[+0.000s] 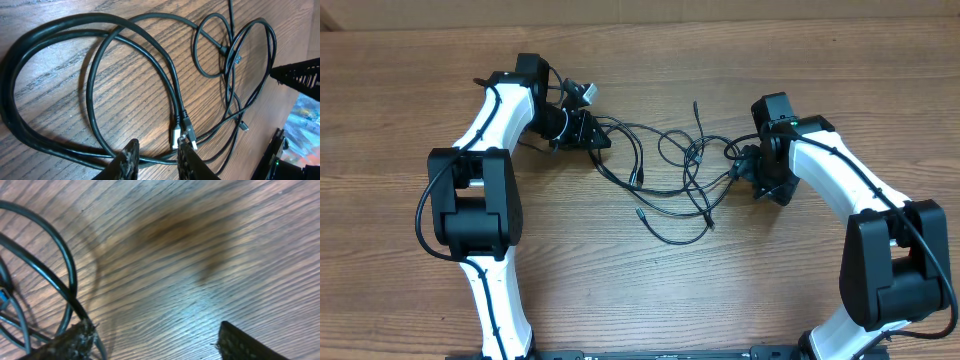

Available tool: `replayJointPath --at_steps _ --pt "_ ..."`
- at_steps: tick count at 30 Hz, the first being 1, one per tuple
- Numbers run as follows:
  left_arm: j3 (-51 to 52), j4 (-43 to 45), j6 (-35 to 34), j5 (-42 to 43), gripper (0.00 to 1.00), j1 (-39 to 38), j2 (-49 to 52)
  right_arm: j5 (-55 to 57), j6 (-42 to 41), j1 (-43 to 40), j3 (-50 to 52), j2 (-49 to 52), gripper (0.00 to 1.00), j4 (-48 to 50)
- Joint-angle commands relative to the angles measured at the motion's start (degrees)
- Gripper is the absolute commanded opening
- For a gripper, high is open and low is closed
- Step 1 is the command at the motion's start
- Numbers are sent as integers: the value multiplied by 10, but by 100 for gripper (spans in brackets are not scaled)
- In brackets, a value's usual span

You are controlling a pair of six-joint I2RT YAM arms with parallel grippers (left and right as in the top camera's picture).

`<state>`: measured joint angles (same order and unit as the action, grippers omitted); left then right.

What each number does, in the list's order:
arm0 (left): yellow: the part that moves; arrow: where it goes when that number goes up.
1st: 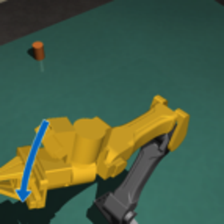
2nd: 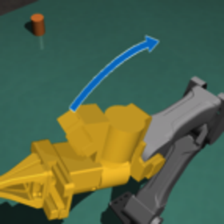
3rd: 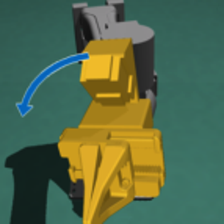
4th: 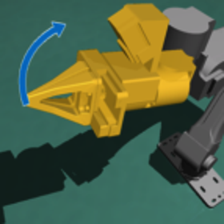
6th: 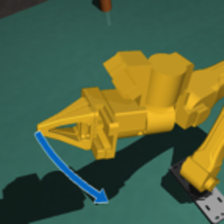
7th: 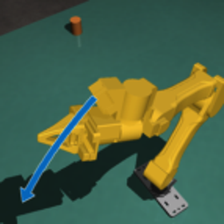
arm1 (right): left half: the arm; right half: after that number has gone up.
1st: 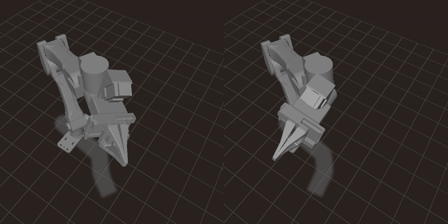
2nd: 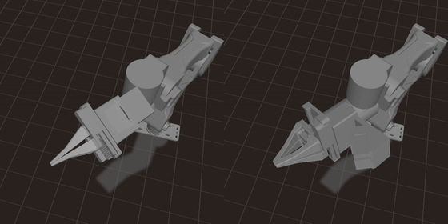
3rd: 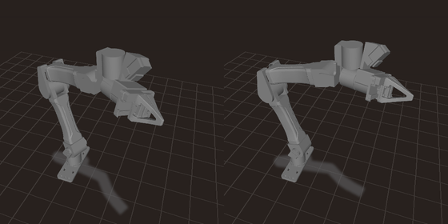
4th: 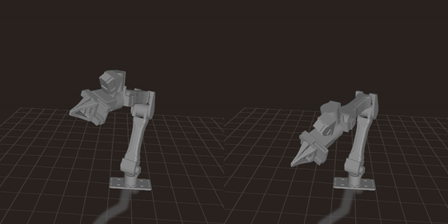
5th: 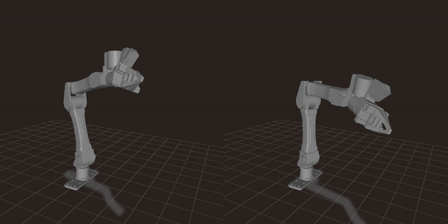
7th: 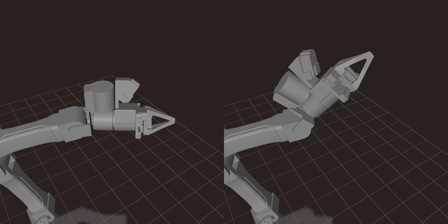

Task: Untangle cables
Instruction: 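Lower the right gripper onto the cable loops at right center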

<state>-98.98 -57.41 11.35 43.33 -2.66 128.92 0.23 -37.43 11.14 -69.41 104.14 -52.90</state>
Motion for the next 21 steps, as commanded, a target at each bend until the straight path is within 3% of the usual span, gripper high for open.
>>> replayJointPath --at_steps 1,14,21 --pt "4 1 6 10 26 -8 3 -18 -9 14 6 -3 73 12" --pt "4 1 6 10 27 -8 3 -18 -33 34 65 -3 59 123" --pt "4 1 6 10 27 -8 3 -17 -32 34 73 -3 42 137"
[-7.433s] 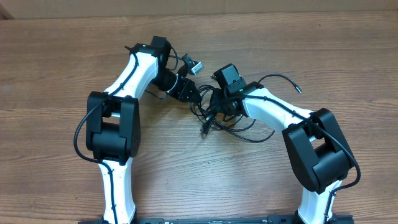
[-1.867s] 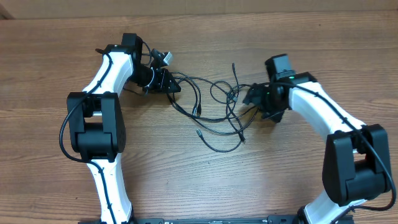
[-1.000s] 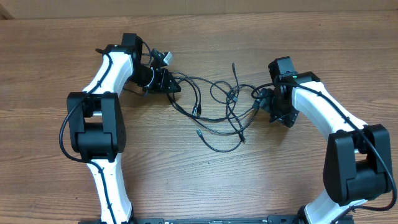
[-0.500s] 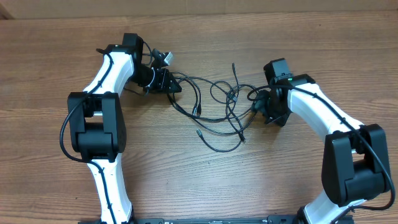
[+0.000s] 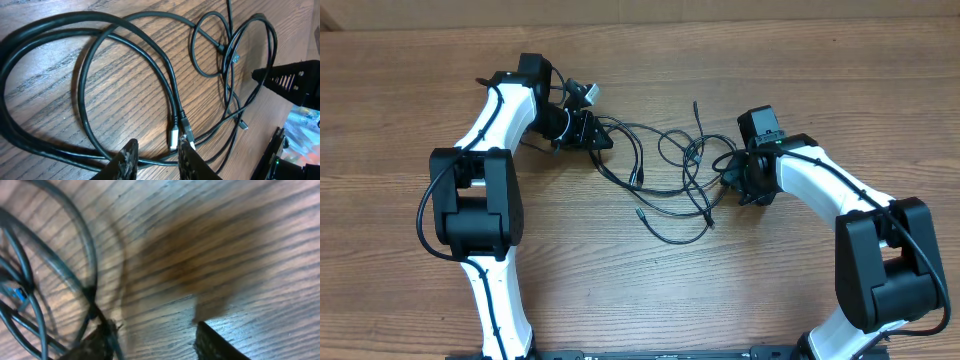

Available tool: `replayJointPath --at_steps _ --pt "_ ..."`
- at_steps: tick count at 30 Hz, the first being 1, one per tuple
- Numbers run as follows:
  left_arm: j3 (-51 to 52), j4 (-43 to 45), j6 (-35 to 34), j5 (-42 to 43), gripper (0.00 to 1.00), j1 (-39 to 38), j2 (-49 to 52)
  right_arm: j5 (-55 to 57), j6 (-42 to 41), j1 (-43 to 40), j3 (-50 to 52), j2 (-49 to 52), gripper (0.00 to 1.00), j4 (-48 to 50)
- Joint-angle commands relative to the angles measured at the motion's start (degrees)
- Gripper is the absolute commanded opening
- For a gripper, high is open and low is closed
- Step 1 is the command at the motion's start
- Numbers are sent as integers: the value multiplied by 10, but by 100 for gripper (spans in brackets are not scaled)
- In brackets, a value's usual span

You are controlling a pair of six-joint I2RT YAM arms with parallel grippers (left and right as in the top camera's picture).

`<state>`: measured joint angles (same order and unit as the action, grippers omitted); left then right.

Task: Untangle cables
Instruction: 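Lower the right gripper onto the cable loops at right center, then grasp a cable with the right gripper and lift it up and right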

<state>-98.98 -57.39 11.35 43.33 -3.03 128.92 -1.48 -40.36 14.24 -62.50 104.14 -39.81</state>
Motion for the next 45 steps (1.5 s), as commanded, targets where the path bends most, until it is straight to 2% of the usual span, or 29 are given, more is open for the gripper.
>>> replayJointPath --at_steps 1,6,15,17,20,21,23,26,28,35,41,45 --pt "4 1 6 10 28 -4 3 1 -3 3 4 -3 39 7" --pt "4 0 6 10 29 -4 3 3 4 3 4 -3 23 12" --pt "4 0 6 11 38 -4 3 -3 3 3 4 -3 7 4" --pt "4 0 6 11 36 -4 3 -19 3 3 4 -3 7 -2" --pt "4 -2 6 13 20 -4 3 -41 3 3 3 -3 7 -8" --pt "4 -6 6 13 18 -4 3 -53 3 3 3 -3 4 -9" --pt "4 -14 6 13 18 -4 3 -85 11 3 -1 -3 4 -17" --pt "4 -13 6 12 18 -4 3 -161 108 3 -27 -16 4 -28" --pt "4 -12 -1 11 19 -4 3 -189 137 5 -45 -35 4 -41" --pt "4 -10 -3 11 15 -4 3 -287 156 25 -76 -128 4 -11" --pt "4 -10 -3 11 15 -4 3 -432 170 26 -76 -175 4 46" --pt "4 -10 -3 11 15 -4 3 -561 209 26 -76 -192 4 111"
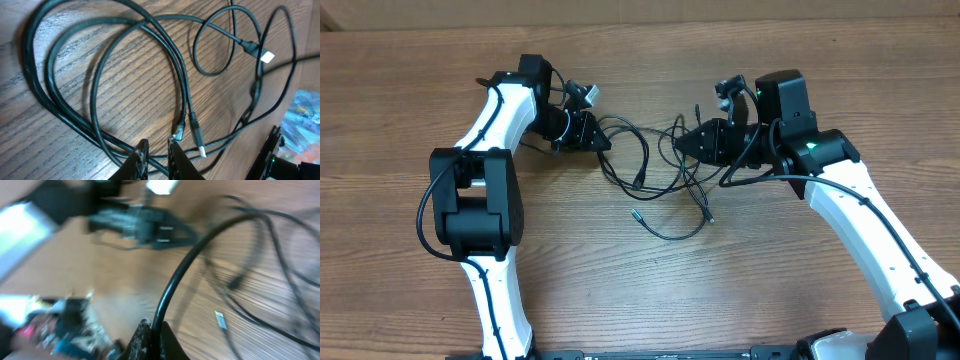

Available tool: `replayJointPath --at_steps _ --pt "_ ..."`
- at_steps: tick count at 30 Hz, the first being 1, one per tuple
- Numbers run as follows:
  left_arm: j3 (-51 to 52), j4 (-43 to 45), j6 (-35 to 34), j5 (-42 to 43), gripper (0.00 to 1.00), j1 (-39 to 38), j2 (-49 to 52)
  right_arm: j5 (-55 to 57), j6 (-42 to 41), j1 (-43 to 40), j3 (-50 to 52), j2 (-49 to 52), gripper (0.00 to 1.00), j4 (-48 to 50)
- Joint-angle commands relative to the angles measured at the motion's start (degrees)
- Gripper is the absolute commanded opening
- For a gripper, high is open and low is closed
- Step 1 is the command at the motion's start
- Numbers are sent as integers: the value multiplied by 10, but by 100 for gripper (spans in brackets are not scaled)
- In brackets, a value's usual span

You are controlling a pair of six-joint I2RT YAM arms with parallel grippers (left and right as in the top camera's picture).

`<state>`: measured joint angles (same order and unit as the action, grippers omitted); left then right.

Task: Untangle cables
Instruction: 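Grasp a cable with the right gripper and lift it up and right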

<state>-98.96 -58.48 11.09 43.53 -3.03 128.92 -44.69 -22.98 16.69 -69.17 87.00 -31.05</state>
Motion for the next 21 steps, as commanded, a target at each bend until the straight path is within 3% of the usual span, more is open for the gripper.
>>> replayJointPath --at_steps 1,21 --pt "3 1 0 9 15 -4 3 -153 35 1 -10 -26 4 47" --pt "3 2 -10 9 20 -4 3 -108 -280 -19 -10 -124 4 593"
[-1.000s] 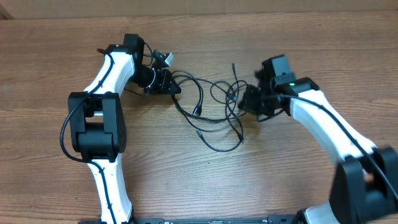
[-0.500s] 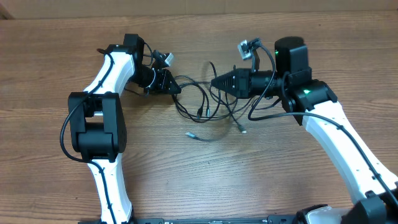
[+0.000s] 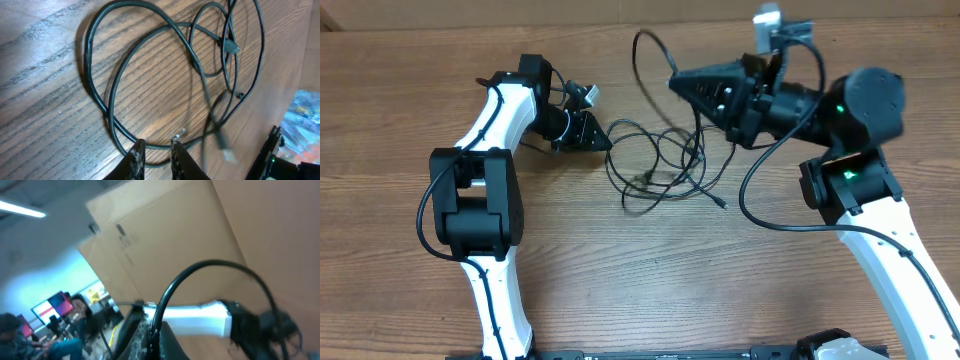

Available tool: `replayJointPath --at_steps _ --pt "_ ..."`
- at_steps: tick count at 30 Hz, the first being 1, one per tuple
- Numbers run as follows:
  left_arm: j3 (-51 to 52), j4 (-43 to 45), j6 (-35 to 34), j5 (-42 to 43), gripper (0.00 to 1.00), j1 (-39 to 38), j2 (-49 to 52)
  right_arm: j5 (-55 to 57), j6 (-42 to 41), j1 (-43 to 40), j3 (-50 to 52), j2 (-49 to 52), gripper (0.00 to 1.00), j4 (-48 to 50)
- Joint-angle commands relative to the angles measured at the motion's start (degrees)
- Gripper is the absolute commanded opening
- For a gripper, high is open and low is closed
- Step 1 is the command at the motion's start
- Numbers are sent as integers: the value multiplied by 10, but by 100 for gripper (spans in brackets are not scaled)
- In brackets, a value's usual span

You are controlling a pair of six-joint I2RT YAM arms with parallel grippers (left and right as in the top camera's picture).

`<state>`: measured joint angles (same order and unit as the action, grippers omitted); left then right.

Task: Untangle cables
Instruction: 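Grasp a cable with the right gripper and lift it up and right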

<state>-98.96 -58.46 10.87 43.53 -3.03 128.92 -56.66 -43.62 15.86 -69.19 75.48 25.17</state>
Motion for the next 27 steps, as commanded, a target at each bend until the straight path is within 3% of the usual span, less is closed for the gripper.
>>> replayJointPath --at_steps 1,6,14,18,23,27 --pt "3 2 -8 9 21 -4 3 24 -91 -14 -10 -9 4 61" --pt "3 2 -8 9 22 -4 3 73 -108 -31 -10 -9 4 141" --pt "3 2 -8 9 24 -4 3 113 -92 -89 -10 -9 4 59" --pt "3 2 -8 9 25 -4 3 172 -110 -162 -10 -9 4 49" --pt "3 2 -8 9 25 -4 3 145 -166 -270 -10 -9 4 38" --pt "3 2 -8 9 26 -4 3 122 -165 -352 -10 -9 4 -61"
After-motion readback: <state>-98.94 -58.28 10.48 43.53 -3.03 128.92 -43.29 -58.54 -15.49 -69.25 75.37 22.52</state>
